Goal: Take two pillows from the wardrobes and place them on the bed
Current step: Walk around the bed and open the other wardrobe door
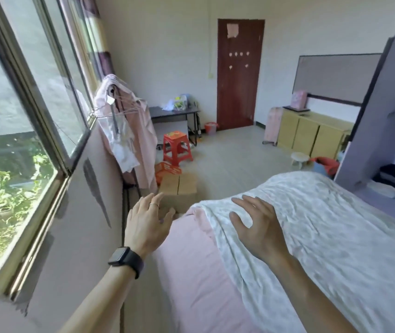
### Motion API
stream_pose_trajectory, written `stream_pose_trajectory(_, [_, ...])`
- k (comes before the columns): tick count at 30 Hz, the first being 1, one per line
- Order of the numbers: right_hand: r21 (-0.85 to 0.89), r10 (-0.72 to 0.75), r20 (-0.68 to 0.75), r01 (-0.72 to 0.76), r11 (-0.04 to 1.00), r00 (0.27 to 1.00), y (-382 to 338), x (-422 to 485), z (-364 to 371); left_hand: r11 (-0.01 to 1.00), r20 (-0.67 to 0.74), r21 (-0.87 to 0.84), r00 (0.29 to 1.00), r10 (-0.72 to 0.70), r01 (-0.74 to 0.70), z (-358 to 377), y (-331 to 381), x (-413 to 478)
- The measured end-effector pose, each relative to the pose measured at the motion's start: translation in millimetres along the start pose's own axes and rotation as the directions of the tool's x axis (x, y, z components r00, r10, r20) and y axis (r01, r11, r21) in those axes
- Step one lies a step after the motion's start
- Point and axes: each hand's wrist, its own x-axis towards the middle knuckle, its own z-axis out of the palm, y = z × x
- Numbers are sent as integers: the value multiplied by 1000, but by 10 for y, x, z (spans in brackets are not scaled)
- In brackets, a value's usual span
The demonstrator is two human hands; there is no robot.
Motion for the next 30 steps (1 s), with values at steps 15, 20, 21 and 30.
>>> stream_pose_trajectory(15, [-40, -264, -27, 263, 964, 964, -957, 2531, 1322, 991, -234, 109, 971, -46, 73, -605, -1133, 2180])
stream_pose_trajectory(20, [8, -212, -45, 213, 977, 976, -1042, 3384, 2078, 991, -197, 119, 980, -31, 56, -413, -1737, 3035])
stream_pose_trajectory(21, [19, -207, -46, 208, 978, 977, -1041, 3523, 2242, 991, -182, 125, 983, -24, 47, -350, -1847, 3223])
stream_pose_trajectory(30, [-35, -131, -15, 130, 991, 991, -684, 4857, 3375, 997, -83, 68, 996, 40, -34, 382, -2377, 5159])
